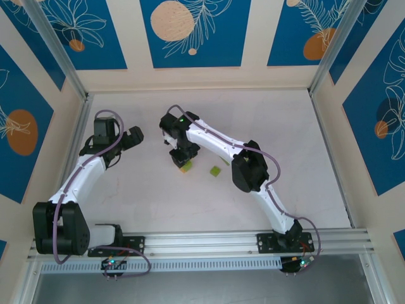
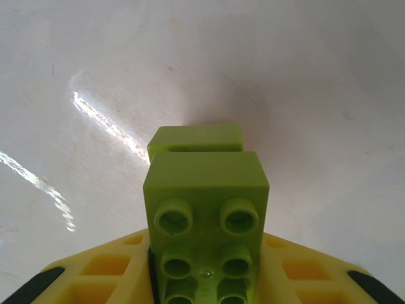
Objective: Assemble a carrot with lego
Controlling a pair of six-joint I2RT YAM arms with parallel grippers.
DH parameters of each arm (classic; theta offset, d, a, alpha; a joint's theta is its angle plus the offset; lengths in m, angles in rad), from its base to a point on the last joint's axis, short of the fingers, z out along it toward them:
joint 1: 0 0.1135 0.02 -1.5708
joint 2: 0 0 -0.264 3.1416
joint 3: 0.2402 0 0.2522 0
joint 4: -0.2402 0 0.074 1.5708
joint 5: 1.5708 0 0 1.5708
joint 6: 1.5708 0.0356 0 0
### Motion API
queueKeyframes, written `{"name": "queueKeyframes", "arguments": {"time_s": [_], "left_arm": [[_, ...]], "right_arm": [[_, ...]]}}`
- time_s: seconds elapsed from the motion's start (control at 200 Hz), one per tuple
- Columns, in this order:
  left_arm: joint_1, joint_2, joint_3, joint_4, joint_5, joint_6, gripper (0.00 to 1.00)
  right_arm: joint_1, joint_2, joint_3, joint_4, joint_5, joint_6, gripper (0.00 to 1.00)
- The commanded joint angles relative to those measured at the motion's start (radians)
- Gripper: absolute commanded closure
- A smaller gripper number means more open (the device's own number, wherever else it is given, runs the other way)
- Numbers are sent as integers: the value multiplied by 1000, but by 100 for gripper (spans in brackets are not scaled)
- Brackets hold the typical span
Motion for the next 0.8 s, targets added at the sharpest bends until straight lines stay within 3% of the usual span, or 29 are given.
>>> {"name": "queueKeyframes", "arguments": {"time_s": [0.0, 0.45, 0.795], "left_arm": [[14, -23, -8, 0, -7, -5, 2], [14, -29, -8, -3, -4, -5, 1], [15, -27, -5, -4, -7, -5, 1]], "right_arm": [[19, -23, -21, -26, -35, -22, 64], [10, -67, 9, -31, -46, -8, 64], [9, -17, 36, -63, -29, -32, 64]]}}
